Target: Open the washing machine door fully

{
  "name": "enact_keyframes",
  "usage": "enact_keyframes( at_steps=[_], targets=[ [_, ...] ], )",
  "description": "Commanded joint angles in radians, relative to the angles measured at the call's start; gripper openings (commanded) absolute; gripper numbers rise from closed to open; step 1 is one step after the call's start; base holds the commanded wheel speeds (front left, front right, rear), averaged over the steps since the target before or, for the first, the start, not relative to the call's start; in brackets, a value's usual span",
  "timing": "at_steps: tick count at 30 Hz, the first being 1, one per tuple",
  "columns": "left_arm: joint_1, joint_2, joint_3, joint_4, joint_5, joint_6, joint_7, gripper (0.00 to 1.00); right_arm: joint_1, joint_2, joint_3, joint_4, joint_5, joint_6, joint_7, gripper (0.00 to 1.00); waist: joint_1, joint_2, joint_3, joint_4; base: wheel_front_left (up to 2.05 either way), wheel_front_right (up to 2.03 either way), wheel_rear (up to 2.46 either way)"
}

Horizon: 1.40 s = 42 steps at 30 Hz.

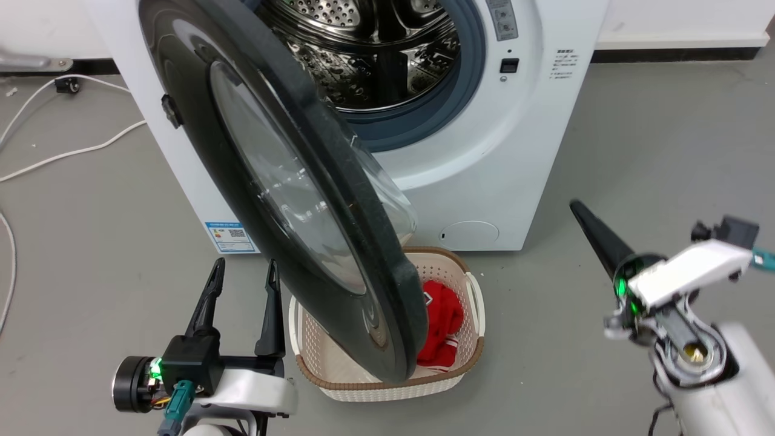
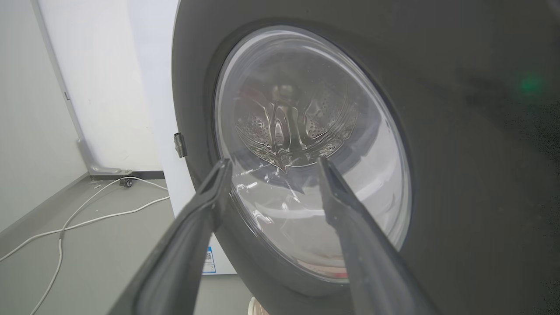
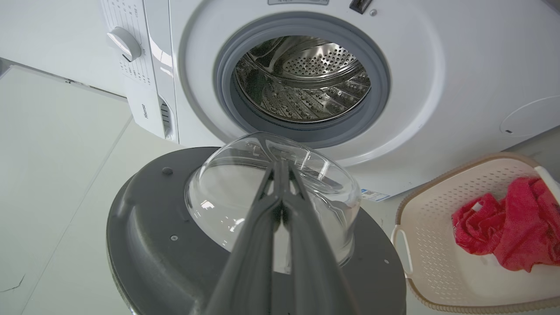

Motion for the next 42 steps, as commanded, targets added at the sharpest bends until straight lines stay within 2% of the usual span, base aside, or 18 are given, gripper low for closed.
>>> enact_keyframes(
  at_steps=[1,2,4,5,6,11,14,18,21,25,33,37,42],
  targets=[
    [0.015,0.000,0.007,0.001,0.005,-0.001,-0.003,1.00,0.043,-0.004,0.001,-0.018,-0.027,0.002,-0.034,0.00,0.0001,-0.0001,-0.004,-0.008,0.00,0.00,0.00],
    [0.019,0.000,0.009,0.002,0.006,-0.001,-0.003,1.00,0.074,-0.006,0.003,-0.027,-0.047,0.002,-0.064,0.00,0.0001,-0.0001,-0.007,-0.012,0.00,0.00,0.00],
    [0.020,0.000,0.013,0.005,0.006,-0.004,-0.003,1.00,0.122,-0.009,0.006,-0.047,-0.096,0.002,-0.131,0.45,0.0001,-0.0001,-0.010,-0.017,0.00,0.00,0.00],
    [0.020,0.000,0.015,0.006,0.007,-0.006,-0.003,1.00,0.148,-0.010,0.010,-0.055,-0.121,0.002,-0.164,0.88,0.0001,-0.0001,-0.014,-0.019,0.00,0.00,0.00],
    [0.021,0.000,0.016,0.007,0.008,-0.008,-0.003,1.00,0.172,-0.009,0.013,-0.064,-0.149,0.002,-0.200,1.00,0.0001,-0.0001,-0.016,-0.020,0.00,0.00,0.00],
    [0.031,0.000,0.025,0.012,0.007,-0.011,-0.003,1.00,0.248,-0.037,0.040,-0.067,-0.381,0.002,-0.387,1.00,0.0001,-0.0001,-0.027,-0.024,0.00,0.00,0.00],
    [0.035,0.000,0.031,0.015,0.005,-0.012,-0.003,1.00,0.275,-0.023,0.007,-0.052,-0.551,0.002,-0.457,1.00,0.0001,-0.0001,-0.036,-0.024,0.00,0.00,0.00],
    [0.040,0.000,0.037,0.014,0.005,-0.011,-0.003,1.00,0.303,0.020,-0.113,-0.092,-0.846,0.001,-0.478,1.00,0.0001,-0.0001,-0.044,-0.026,0.00,0.00,0.00],
    [0.043,0.000,0.040,0.012,0.009,-0.013,-0.003,1.00,0.329,0.085,-0.213,-0.197,-1.051,0.001,-0.479,1.00,0.0001,-0.0001,-0.044,-0.029,0.00,0.00,0.00],
    [0.045,0.000,0.044,0.010,0.014,-0.012,-0.003,1.00,0.370,0.137,-0.261,-0.322,-1.233,0.001,-0.479,1.00,0.0001,-0.0001,-0.044,-0.031,0.00,0.00,0.00],
    [0.041,0.000,0.047,0.010,0.022,-0.014,-0.003,1.00,0.451,0.172,-0.228,-0.455,-1.411,0.001,-0.451,1.00,0.0001,-0.0001,-0.044,-0.031,0.00,0.00,0.00],
    [0.037,0.000,0.049,0.007,0.026,-0.016,-0.003,1.00,0.485,0.176,-0.208,-0.458,-1.423,0.001,-0.438,1.00,0.0001,-0.0001,-0.042,-0.033,0.00,0.00,0.00],
    [0.035,0.000,0.052,0.008,0.032,-0.018,-0.003,1.00,0.493,0.177,-0.208,-0.435,-1.385,0.001,-0.446,1.00,0.0001,-0.0001,-0.040,-0.036,0.00,0.00,0.00]
  ],
)
